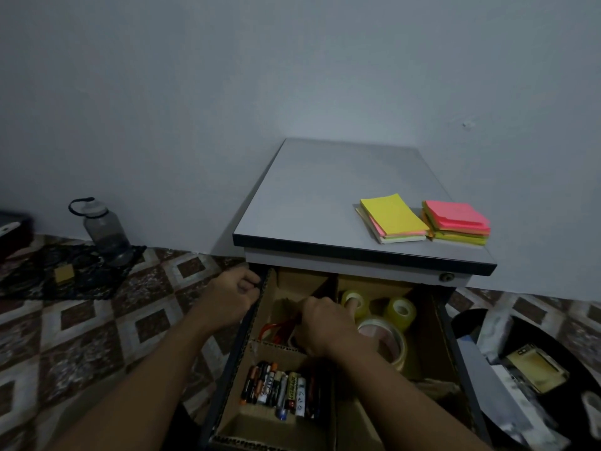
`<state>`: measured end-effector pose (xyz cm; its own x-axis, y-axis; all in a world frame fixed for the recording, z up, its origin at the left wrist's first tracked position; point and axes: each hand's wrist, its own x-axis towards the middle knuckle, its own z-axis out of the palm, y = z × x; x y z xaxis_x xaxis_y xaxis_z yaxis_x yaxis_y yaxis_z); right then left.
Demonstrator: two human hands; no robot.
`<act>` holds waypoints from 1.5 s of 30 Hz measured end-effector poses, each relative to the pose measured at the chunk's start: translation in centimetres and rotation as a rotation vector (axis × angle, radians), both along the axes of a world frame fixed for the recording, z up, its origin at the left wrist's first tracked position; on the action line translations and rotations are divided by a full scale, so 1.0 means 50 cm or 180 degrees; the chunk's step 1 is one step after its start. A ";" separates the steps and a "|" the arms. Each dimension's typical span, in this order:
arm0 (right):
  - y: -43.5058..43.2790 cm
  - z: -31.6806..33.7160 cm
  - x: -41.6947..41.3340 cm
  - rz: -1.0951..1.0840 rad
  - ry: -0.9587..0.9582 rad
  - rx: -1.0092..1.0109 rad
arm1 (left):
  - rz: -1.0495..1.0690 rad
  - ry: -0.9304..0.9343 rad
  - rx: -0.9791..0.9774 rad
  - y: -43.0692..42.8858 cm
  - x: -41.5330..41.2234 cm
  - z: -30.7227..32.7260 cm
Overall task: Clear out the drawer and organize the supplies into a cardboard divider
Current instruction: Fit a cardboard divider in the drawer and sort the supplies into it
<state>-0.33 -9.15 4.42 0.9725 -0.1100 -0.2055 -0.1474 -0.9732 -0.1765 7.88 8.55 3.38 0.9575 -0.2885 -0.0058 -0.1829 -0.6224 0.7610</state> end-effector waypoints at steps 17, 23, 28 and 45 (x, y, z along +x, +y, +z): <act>-0.010 0.000 -0.025 0.0194 -0.0126 0.0218 | 0.0025 0.0011 0.0030 -0.003 -0.038 0.006; -0.035 0.056 -0.072 0.0357 -0.0631 0.0501 | -0.0248 -0.0149 0.0686 -0.010 -0.058 0.059; -0.089 0.125 -0.102 0.0345 -0.1121 0.1015 | -0.0694 -0.0239 0.0479 -0.057 -0.092 0.148; -0.441 0.332 -0.077 -0.1350 -0.2143 0.1628 | -0.0224 -0.0011 -0.0164 -0.357 0.032 0.291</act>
<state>-4.19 -31.20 21.02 0.8038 -0.5335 0.2634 -0.1829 -0.6428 -0.7439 9.47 -9.32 17.91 0.9348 -0.3550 0.0141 -0.2276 -0.5679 0.7910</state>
